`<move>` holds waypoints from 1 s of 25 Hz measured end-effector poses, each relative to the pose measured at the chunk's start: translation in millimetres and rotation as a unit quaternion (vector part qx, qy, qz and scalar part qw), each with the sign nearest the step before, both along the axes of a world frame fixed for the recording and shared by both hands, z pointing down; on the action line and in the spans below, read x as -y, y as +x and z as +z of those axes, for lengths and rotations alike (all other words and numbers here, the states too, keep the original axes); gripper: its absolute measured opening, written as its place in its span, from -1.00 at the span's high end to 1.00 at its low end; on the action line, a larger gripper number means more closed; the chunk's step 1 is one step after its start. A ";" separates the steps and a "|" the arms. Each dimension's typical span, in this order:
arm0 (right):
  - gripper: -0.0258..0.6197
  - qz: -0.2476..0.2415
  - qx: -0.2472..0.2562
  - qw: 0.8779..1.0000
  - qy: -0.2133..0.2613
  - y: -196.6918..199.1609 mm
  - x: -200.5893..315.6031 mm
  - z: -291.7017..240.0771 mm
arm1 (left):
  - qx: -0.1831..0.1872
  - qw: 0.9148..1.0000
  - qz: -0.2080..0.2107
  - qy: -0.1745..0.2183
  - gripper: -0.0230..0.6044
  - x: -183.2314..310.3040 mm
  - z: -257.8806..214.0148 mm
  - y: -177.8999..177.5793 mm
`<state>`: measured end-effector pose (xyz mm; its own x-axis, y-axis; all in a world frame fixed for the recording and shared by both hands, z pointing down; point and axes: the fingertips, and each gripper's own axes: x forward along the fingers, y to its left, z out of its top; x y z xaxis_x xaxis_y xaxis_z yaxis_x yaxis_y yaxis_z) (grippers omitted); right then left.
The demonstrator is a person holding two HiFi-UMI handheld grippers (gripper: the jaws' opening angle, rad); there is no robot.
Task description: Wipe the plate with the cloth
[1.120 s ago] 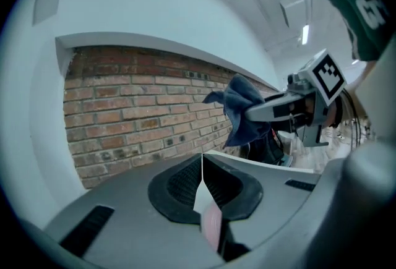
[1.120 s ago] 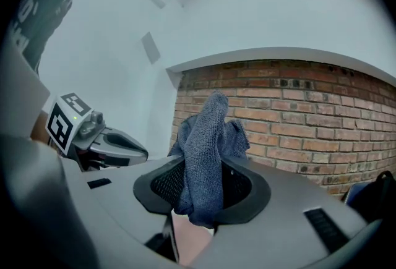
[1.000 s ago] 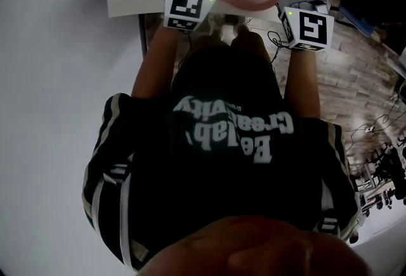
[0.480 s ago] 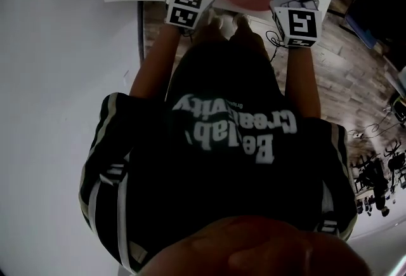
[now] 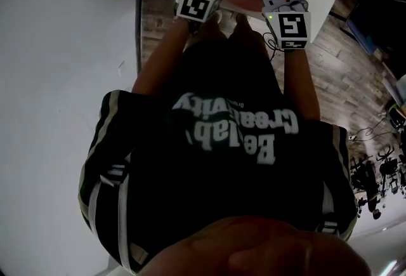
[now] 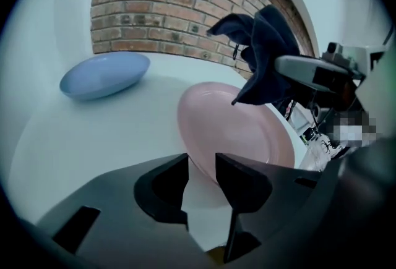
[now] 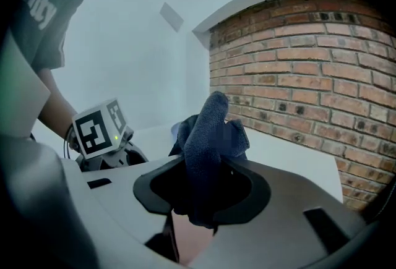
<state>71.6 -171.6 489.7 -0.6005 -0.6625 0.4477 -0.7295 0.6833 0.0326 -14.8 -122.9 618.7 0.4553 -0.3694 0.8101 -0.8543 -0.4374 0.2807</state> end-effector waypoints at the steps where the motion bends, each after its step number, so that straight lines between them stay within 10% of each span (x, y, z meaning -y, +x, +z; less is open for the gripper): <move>1: 0.54 -0.006 0.000 1.000 -0.004 -2.6 -1.8 3.4 | 0.002 1.000 -0.009 0.002 0.51 1.6 1.4 -0.6; 10: 0.54 -0.092 -0.017 0.991 -0.091 -36.2 -20.5 51.3 | -0.005 0.994 -0.113 0.007 0.86 31.3 -3.0 -10.6; 25: 0.56 -0.115 -0.076 0.967 -0.213 -70.2 -14.0 123.7 | -0.020 0.993 -0.115 0.024 0.87 38.7 0.2 -15.0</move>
